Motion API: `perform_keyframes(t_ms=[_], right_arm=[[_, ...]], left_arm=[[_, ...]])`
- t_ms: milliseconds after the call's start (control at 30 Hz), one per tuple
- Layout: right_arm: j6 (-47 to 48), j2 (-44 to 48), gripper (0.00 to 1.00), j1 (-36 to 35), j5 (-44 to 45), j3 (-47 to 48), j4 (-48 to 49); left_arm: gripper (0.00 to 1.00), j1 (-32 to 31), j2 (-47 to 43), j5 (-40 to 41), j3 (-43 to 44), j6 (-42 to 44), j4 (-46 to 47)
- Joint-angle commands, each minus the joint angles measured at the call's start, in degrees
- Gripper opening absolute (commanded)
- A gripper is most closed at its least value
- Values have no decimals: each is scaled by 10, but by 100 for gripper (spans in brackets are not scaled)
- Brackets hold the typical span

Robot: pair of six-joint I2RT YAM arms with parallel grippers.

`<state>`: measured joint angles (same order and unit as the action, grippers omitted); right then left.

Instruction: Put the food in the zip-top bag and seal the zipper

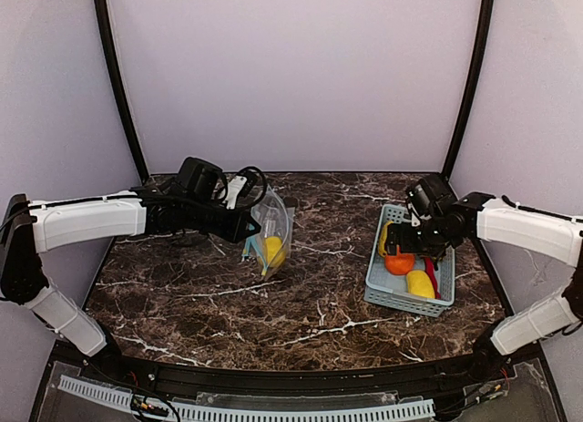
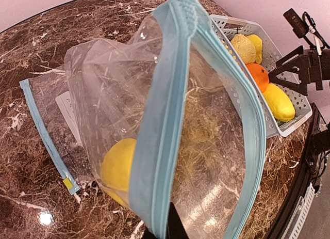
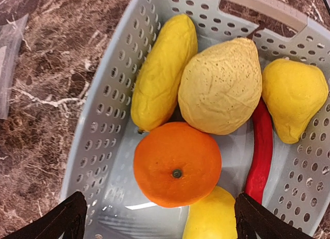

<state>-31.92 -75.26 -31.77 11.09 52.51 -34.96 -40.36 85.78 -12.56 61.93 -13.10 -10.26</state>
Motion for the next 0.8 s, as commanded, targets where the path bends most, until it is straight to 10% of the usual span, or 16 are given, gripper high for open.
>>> perform_keyframes(t_ms=[0,767], right_arm=[[17,-26,97,21,-24,-22,29],[30,-120,83,44,-26,-22,87]], left_arm=[[1,-1,-9,1,16,-3,-17],[1,-1,-9,5,19,0,-23]])
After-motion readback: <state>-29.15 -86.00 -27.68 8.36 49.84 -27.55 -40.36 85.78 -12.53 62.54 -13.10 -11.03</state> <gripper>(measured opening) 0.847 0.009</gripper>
